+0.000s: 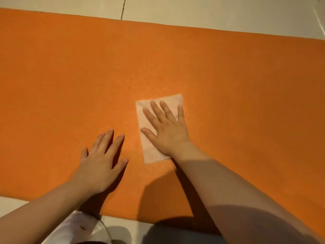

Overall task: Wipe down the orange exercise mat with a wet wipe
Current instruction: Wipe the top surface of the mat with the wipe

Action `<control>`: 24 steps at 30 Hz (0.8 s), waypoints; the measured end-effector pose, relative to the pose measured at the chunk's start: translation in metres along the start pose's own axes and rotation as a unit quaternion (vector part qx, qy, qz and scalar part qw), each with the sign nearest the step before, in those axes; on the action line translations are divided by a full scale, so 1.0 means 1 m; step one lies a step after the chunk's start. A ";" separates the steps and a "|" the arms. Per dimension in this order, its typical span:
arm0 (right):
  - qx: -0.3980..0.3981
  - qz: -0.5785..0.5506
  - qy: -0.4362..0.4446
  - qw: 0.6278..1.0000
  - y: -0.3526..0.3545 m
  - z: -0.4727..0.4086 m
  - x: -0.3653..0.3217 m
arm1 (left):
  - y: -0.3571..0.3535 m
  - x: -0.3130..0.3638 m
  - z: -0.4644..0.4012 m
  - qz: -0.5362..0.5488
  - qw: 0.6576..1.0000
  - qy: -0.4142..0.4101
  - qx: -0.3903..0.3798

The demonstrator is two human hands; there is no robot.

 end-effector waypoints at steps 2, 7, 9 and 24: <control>0.002 -0.008 -0.066 0.998 0.011 -0.015 0.057 | -0.005 0.000 0.000 -0.006 1.000 0.005 -0.014; -0.021 -0.033 -0.273 0.961 0.017 0.019 0.215 | -0.005 0.005 0.000 -0.005 1.000 0.016 -0.015; -0.011 -0.069 -0.340 0.938 0.012 0.050 0.251 | -0.001 0.005 -0.001 0.012 1.000 0.025 -0.005; 0.016 -0.040 -0.036 0.998 0.008 -0.019 0.038 | 0.086 0.045 -0.121 -0.075 0.986 0.104 -0.108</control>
Point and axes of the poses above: each hand's wrist, its own z-axis away from the middle knuckle, its own y-axis out of the back of the hand, x = y × z, the point moved 6 cm from there along -z, towards the middle knuckle, and after that the axes turned 4 degrees about z, right-handed, at the moved point
